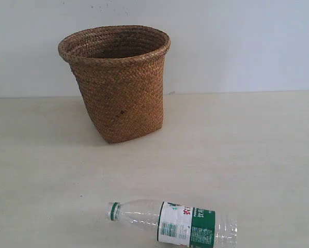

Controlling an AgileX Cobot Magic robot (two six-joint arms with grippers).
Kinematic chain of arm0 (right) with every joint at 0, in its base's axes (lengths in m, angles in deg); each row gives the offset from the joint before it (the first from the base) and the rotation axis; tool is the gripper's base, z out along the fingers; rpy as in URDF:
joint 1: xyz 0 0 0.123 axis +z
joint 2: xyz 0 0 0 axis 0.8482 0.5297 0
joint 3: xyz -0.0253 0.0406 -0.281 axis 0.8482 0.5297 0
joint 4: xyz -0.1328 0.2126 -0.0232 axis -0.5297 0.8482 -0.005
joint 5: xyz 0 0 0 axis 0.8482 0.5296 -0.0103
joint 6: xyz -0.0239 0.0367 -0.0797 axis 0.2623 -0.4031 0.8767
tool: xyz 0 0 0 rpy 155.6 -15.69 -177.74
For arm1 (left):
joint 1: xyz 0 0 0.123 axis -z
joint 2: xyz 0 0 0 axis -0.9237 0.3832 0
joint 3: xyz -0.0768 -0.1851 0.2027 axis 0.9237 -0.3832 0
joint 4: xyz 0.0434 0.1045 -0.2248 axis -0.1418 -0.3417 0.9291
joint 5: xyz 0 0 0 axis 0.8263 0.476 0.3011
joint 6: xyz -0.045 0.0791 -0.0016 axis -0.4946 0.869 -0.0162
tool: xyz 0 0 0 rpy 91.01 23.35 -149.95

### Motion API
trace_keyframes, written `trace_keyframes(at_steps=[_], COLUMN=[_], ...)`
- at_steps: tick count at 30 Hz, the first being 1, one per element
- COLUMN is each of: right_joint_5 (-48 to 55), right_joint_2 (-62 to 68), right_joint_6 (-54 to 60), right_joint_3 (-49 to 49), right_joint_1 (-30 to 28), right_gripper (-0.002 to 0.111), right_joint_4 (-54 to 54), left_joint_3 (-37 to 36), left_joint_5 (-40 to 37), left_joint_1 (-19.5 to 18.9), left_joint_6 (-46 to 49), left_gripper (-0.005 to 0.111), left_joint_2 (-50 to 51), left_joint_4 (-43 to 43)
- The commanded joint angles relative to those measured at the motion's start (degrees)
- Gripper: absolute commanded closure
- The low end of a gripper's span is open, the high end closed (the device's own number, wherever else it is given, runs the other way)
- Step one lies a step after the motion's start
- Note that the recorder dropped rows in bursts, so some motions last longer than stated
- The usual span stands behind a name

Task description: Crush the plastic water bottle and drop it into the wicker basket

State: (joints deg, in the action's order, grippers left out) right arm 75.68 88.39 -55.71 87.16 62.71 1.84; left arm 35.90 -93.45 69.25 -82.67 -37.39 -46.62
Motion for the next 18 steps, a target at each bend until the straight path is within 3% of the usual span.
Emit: trace_keyframes(at_steps=[1, 11, 14, 18], right_joint_5=[-0.26, -0.26, -1.21, -1.44], right_joint_2=[-0.26, -0.26, -0.26, -0.26], right_joint_6=[0.12, 0.12, 0.12, 0.12], right_joint_3=[0.00, 0.00, 0.00, 0.00], right_joint_1=[-0.12, -0.12, -0.12, -0.12], right_gripper=[0.108, 0.108, 0.108, 0.108], right_joint_4=[0.09, 0.09, 0.09, 0.09], left_joint_3=[-0.16, -0.16, -0.16, -0.16], left_joint_5=[0.69, 1.50, 7.75, 17.10], left_joint_1=[-0.13, -0.13, -0.13, -0.13], left_joint_6=[-0.56, -0.34, -0.64, -0.64], left_gripper=[0.103, 0.103, 0.103, 0.103], left_joint_2=[-0.16, -0.16, -0.16, -0.16], left_joint_4=[0.48, 0.20, 2.41, 14.43])
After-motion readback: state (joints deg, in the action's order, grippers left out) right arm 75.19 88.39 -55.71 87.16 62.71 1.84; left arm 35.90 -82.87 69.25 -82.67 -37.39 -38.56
